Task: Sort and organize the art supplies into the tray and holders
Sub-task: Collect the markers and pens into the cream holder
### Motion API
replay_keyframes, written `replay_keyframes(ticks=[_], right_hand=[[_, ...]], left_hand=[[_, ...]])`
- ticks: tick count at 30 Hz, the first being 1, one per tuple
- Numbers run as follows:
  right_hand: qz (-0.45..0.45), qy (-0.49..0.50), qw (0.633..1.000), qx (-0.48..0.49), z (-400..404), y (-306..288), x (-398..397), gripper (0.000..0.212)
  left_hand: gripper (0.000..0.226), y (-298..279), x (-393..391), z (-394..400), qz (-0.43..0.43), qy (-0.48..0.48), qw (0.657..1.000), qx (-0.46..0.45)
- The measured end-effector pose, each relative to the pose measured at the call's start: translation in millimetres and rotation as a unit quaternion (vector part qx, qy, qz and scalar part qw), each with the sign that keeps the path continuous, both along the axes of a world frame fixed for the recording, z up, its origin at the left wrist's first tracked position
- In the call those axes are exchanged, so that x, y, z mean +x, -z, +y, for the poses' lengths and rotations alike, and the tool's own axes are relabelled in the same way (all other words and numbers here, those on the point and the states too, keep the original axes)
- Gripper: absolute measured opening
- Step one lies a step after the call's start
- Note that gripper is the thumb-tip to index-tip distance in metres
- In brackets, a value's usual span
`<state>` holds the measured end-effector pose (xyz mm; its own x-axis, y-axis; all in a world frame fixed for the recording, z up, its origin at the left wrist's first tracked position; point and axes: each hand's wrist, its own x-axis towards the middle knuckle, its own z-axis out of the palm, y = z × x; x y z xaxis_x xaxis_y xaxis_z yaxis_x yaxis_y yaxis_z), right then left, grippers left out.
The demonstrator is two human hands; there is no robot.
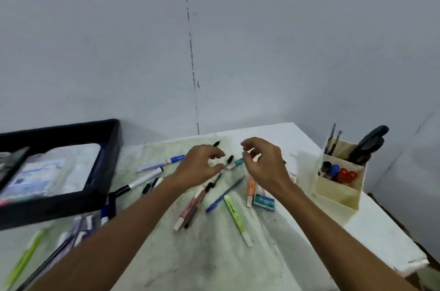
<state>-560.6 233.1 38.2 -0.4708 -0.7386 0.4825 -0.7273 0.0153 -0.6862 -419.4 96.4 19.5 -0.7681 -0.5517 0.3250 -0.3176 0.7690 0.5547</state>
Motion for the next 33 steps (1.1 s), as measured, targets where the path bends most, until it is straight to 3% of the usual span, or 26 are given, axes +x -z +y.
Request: replay_keyframes(ticks=[6, 11, 19, 25, 29, 33], right_hand=[[-0.015, -0.072, 0.994, 0.08, -68.1, 38.8, 36.7, 0.016], [0.003, -0.099, 0.983, 0.154, -120.1, 63.2, 59.6, 0.023], [0.201, -0.077, 0.934, 0.286, -180.5, 82.5, 90.2, 0.047], [0.258, -0.031, 0.917, 0.304, -191.3, 90.8, 92.7, 0.03], [0.225, -0.037, 0.925, 0.305, -188.9, 87.4, 87.3, 0.024], [0.051, -0.082, 0.968, 0.232, -182.9, 71.2, 76.7, 0.012]], left_hand=[[0.025, 29.8, 98.2, -39.8, -0.02, -0.148, 0.989, -0.002], [0.034, 51.5, 157.2, -49.7, -0.034, -0.197, 0.98, 0.014], [0.057, 67.6, 176.2, -51.8, -0.099, -0.206, 0.973, 0.032], [0.061, 71.2, 170.2, -54.1, -0.106, -0.251, 0.962, 0.029], [0.06, 72.0, 167.2, -58.3, -0.06, -0.246, 0.967, 0.04], [0.057, 60.8, 158.1, -56.4, 0.033, -0.245, 0.967, 0.057]])
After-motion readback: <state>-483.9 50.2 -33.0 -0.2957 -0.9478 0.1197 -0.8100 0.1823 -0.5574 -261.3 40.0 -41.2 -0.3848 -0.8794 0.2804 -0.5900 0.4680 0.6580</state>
